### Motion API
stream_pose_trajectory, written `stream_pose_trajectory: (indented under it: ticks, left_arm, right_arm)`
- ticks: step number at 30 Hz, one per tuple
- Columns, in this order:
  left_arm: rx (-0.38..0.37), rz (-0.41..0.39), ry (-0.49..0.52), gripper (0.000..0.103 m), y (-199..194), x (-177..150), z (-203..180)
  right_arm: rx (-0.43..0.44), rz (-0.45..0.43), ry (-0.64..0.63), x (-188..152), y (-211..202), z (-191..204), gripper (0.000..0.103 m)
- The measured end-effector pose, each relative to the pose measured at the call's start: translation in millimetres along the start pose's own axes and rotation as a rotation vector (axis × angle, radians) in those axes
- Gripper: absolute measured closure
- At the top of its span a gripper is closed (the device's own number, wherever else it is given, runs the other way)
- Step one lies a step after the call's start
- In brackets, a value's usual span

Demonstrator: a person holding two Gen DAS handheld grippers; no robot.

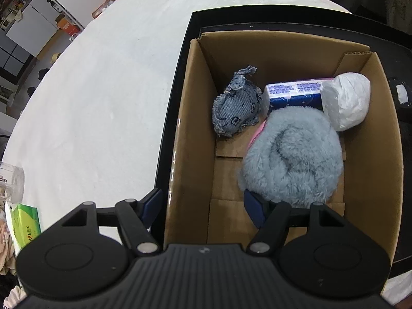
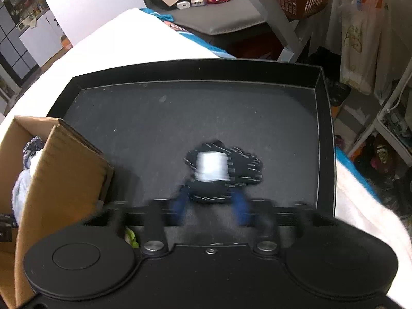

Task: Organize soft objects
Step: 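Move the right tool to the black stitched plush and grasp it, then carry the black plush with the right tool and drop it into the box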

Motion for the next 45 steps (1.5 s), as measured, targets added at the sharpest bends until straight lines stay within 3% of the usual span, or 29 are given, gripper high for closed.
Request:
stream_pose_trajectory:
  ticks: [11,19,45]
  left_arm:
    - [-0.03,-0.03,-0.017,0.035,-12,-4,14]
    - [-0.065,-0.041,-0.031,0.035,-18,-7,17]
    - [-0.188,-0.072,-0.062,0.035,-16,-26,48]
  right_arm:
    - [0.025,-0.022,0.063,-6,-22,-9,0.099]
    - [0.079,-0.047,0.096,-10,-49,-11,0.1]
    - [0.075,-0.114,-0.031,3,-114,57,0.1]
Point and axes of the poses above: each gripper's, at about its wrist camera, not at the fingertips, and y roughly the way its jaws point, z to its left, x to its top, the point moved 3 cm from there along y, roughly the way its jaws point, and after that the axes turned 2 degrees about -x, right-handed, at the moved point
